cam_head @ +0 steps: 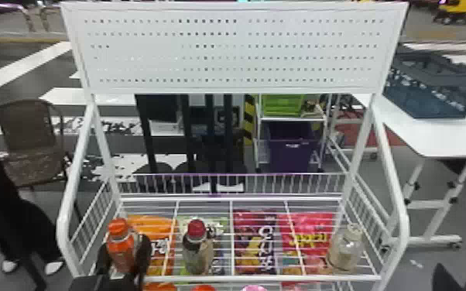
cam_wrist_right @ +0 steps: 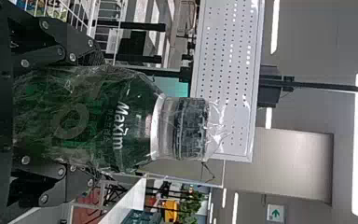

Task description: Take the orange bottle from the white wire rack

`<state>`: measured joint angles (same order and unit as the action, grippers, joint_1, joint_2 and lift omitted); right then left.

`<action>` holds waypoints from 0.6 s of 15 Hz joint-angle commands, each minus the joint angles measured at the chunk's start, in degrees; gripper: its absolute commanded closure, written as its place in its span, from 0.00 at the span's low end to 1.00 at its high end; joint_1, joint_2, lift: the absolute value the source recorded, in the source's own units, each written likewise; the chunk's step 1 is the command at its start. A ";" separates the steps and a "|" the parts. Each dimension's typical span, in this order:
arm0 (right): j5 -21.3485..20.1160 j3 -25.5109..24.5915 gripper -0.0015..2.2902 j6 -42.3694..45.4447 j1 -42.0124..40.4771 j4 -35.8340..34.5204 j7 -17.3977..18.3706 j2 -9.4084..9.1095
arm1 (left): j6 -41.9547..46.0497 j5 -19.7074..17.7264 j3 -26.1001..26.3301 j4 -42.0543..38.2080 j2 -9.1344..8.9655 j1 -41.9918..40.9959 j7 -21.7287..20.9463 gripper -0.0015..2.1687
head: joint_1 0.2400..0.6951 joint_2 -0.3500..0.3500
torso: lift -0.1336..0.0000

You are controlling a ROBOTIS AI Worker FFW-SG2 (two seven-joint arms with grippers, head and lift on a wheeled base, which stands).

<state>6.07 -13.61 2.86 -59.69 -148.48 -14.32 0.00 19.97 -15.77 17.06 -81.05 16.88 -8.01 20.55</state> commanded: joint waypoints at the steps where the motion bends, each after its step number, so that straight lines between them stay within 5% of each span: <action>1: 0.00 0.16 0.36 -0.18 0.19 0.12 0.00 -0.05 | -5.87 1.00 -0.80 -8.68 0.53 -3.68 0.46 0.89 | 0.57 0.50 | 1.00; 9: -0.53 1.48 0.36 -0.53 0.80 -0.05 0.00 -0.05 | -24.86 1.62 -8.97 -41.11 2.64 -19.59 2.83 0.89 | 0.57 0.50 | 1.00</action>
<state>5.77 -12.46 2.62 -59.11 -148.48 -14.32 0.00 -2.43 -14.08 10.28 -116.95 19.34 -24.33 23.39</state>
